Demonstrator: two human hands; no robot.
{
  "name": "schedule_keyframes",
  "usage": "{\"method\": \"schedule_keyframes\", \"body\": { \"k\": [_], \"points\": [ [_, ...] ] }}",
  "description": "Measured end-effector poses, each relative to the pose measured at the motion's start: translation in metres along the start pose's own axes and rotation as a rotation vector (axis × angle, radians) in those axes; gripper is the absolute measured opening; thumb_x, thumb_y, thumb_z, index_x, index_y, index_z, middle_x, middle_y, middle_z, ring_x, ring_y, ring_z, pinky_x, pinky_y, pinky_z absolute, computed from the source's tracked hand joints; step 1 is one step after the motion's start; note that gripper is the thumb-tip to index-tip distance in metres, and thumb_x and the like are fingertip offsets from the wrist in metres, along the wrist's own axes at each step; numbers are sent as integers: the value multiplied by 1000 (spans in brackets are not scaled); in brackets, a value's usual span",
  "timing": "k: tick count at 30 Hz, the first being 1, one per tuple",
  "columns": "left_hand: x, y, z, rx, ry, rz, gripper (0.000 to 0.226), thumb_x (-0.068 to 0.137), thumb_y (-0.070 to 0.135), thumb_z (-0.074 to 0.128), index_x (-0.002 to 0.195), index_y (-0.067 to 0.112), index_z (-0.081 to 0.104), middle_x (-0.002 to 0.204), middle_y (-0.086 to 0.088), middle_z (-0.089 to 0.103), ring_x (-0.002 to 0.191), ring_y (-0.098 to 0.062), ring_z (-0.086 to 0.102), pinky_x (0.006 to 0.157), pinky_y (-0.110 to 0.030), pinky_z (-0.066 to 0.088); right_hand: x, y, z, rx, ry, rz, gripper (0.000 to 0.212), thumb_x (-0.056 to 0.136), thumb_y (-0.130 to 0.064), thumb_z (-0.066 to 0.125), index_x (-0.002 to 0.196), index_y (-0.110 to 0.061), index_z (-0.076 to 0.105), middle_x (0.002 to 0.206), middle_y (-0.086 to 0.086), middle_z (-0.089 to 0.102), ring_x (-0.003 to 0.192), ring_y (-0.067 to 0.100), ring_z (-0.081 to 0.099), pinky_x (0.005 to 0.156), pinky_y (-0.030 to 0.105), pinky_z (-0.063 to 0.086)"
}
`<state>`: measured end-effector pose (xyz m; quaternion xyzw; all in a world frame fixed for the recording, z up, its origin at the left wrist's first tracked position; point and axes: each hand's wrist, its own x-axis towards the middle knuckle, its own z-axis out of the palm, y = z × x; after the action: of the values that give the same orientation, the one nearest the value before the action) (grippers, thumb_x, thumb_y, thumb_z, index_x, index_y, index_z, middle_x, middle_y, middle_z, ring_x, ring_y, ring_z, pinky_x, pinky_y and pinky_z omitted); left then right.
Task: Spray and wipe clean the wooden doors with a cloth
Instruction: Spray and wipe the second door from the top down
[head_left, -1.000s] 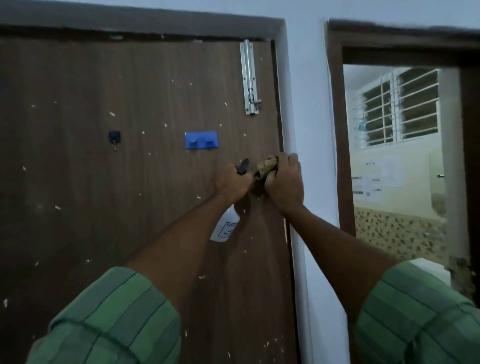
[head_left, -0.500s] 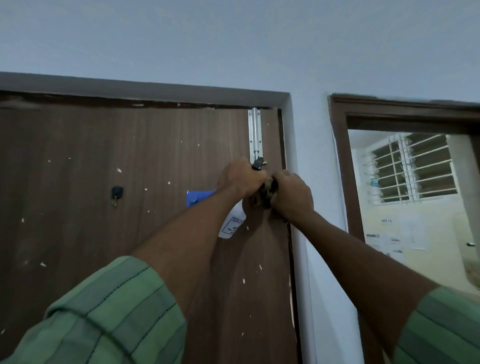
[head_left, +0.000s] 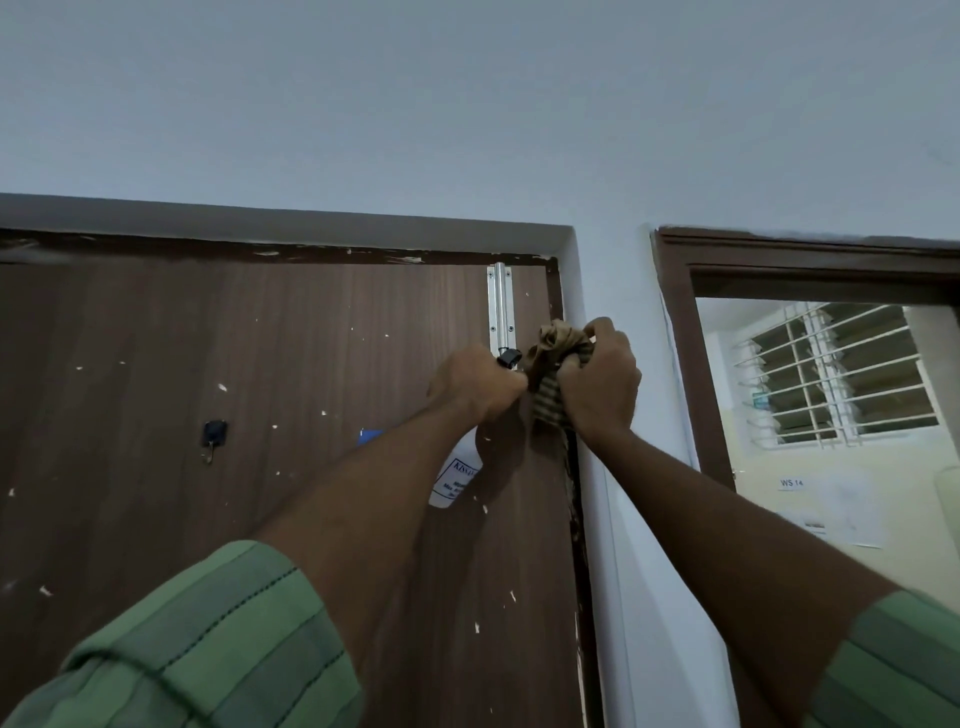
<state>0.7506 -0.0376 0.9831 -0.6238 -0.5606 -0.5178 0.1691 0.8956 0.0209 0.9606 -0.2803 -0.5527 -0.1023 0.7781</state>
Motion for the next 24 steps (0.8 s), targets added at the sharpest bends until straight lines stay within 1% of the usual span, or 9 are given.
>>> {"method": "schedule_keyframes", "body": {
  "k": [2, 5, 7, 9, 11, 15, 18, 21, 24],
  "points": [
    [6, 3, 0, -19, 23, -8, 28, 87, 36, 71, 77, 10, 70, 66, -4, 63, 58, -19, 57, 60, -32, 48, 10, -3, 6, 35, 73, 48, 20, 95, -7, 59, 115, -11, 58, 100, 2, 54, 83, 16, 54, 62, 12, 33],
    [18, 10, -4, -66, 23, 20, 26, 85, 33, 70, 78, 9, 70, 67, -5, 66, 60, -21, 62, 61, -34, 54, 28, -4, 11, 35, 119, 27, 19, 96, -5, 57, 113, -12, 61, 100, 2, 53, 82, 16, 54, 63, 11, 32],
    [26, 16, -9, -52, 17, 52, 25, 89, 35, 71, 82, 11, 70, 71, -4, 69, 62, -20, 65, 63, -35, 56, 35, -2, 14, -11, 39, -130, 20, 95, -5, 55, 109, -13, 66, 99, 5, 56, 81, 20, 57, 64, 17, 39],
    [35, 19, -17, -22, 43, 74, 25, 90, 38, 70, 86, 13, 70, 77, -4, 71, 67, -20, 69, 66, -35, 60, 31, 2, 19, -95, -134, -364, 23, 92, -7, 59, 111, -14, 70, 98, 6, 60, 80, 23, 59, 65, 28, 50],
    [43, 20, -24, -7, 58, 103, 26, 92, 37, 67, 86, 12, 70, 76, -4, 68, 67, -20, 64, 65, -35, 55, 15, 12, 27, -178, -244, -537, 30, 87, -6, 67, 116, -15, 72, 100, 4, 64, 84, 25, 62, 63, 36, 55],
    [50, 18, -35, 23, 53, 132, 27, 94, 34, 64, 77, 13, 65, 70, -4, 61, 62, -19, 56, 64, -34, 47, 3, 24, 30, -166, -133, -544, 38, 78, -6, 78, 114, -19, 77, 99, 0, 72, 83, 24, 64, 58, 25, 44],
    [55, 13, -39, 59, 47, 134, 29, 96, 33, 64, 74, 14, 64, 66, -3, 63, 58, -17, 58, 60, -31, 47, 27, 17, 37, -260, -167, -691, 35, 75, -7, 84, 107, -15, 78, 95, 5, 73, 83, 27, 66, 63, 25, 40],
    [57, 10, -43, 68, 41, 125, 26, 96, 35, 65, 85, 13, 71, 70, -3, 71, 56, -16, 65, 55, -30, 53, 76, -2, 54, -305, -208, -635, 26, 83, -8, 75, 106, -18, 75, 99, 3, 71, 91, 27, 65, 65, 28, 37],
    [58, 12, -43, 89, 40, 142, 26, 87, 38, 63, 87, 14, 73, 71, -5, 75, 60, -19, 72, 64, -38, 64, 103, -16, 72, -207, -210, -465, 33, 79, 1, 65, 103, -20, 74, 101, 2, 70, 96, 28, 63, 68, 29, 34]
  ]
}}
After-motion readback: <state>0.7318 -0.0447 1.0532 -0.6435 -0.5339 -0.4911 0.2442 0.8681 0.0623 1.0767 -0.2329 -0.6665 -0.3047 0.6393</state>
